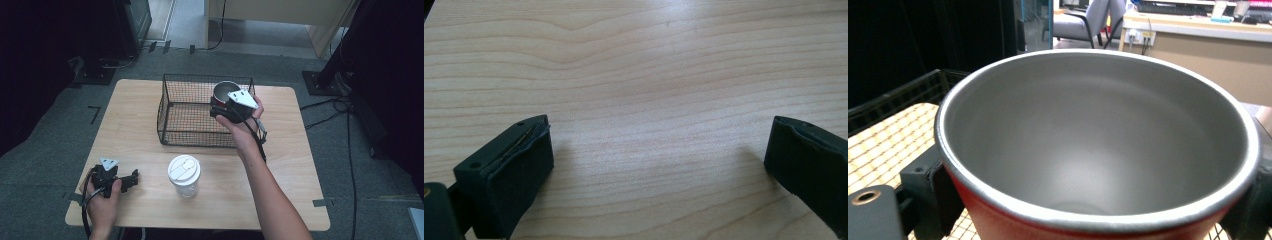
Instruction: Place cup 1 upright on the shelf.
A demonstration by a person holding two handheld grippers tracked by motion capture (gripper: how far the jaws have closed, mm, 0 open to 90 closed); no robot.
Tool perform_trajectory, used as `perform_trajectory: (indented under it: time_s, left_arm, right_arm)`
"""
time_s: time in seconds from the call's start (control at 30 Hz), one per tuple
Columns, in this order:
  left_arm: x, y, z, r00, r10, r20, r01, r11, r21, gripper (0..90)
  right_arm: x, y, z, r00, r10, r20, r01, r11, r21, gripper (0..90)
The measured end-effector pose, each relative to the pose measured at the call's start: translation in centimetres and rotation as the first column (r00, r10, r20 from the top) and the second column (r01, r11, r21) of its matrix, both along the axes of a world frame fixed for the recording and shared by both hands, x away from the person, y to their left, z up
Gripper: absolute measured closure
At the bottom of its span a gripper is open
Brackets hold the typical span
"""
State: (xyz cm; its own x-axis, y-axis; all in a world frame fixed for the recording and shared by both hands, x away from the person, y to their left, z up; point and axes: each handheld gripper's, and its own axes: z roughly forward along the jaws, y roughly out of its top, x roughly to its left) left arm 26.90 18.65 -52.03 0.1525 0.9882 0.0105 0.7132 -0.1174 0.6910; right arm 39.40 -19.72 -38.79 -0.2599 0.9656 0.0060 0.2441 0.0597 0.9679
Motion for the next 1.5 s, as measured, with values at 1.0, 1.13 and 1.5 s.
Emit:
perform_trajectory:
  time_s: [1.0, 1.13, 1.5]
  left_arm:
    - [0.0, 0.0, 0.0, 1.0000, -0.001, -0.001, 0.001, 1.0000, 0.001, 0.0]
    - [0.0, 0.0, 0.0, 1.0000, -0.001, -0.001, 0.001, 1.0000, 0.002, 0.0]
    - [0.0, 0.0, 0.0, 1.0000, -0.002, -0.001, 0.002, 1.0000, 0.001, 0.0]
  right_arm:
    - [6.0, 0.4, -3.9, 0.9947, -0.080, -0.065, 0.080, 0.997, -0.003, 7.3]
    - [6.6, 0.2, -4.8, 0.9907, -0.095, -0.097, 0.094, 0.995, -0.014, 7.2]
    - [7.4, 0.8, -6.3, 0.9854, -0.041, -0.165, 0.029, 0.997, -0.076, 7.1]
